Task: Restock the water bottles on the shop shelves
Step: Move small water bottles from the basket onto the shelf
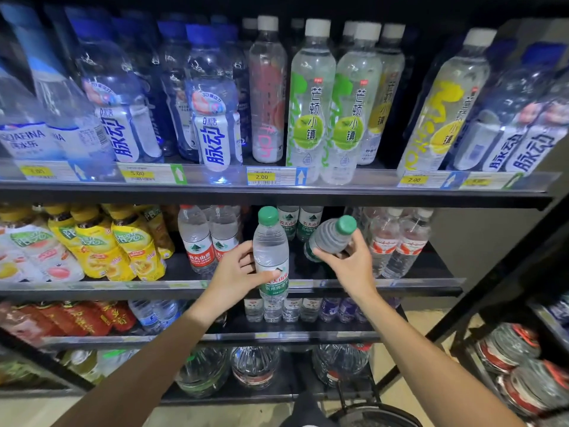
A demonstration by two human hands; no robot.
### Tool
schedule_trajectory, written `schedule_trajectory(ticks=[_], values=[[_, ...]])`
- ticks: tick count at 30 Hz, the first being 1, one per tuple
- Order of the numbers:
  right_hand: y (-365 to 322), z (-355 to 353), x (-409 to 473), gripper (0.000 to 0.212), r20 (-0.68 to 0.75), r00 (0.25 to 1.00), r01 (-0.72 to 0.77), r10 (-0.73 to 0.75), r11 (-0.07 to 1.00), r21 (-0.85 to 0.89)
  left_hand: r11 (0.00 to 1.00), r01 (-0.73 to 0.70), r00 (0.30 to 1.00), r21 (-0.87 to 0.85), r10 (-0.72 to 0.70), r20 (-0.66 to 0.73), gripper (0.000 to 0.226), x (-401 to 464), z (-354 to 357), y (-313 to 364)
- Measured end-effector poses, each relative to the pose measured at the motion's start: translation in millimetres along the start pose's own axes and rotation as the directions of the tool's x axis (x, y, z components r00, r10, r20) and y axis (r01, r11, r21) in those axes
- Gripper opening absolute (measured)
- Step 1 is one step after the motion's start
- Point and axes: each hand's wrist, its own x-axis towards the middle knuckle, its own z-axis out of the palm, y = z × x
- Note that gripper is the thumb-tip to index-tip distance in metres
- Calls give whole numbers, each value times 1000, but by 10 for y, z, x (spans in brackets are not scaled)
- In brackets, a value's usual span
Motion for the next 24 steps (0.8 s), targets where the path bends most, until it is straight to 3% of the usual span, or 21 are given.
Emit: schedule_trajectory(ticks=[9, 17, 24], values=[[378, 195, 393, 57, 6, 988, -152, 157, 966, -210, 995, -101, 995, -16, 101, -1, 65, 40, -83, 2], [383, 283, 706, 68, 90, 988, -90, 128, 935, -343, 981, -190, 981, 44, 191, -23, 68, 141, -92, 10], [376, 211, 804, 73, 222, 964, -42, 144, 913, -406, 908, -336, 935, 249, 354, -27, 68, 296, -11, 28]])
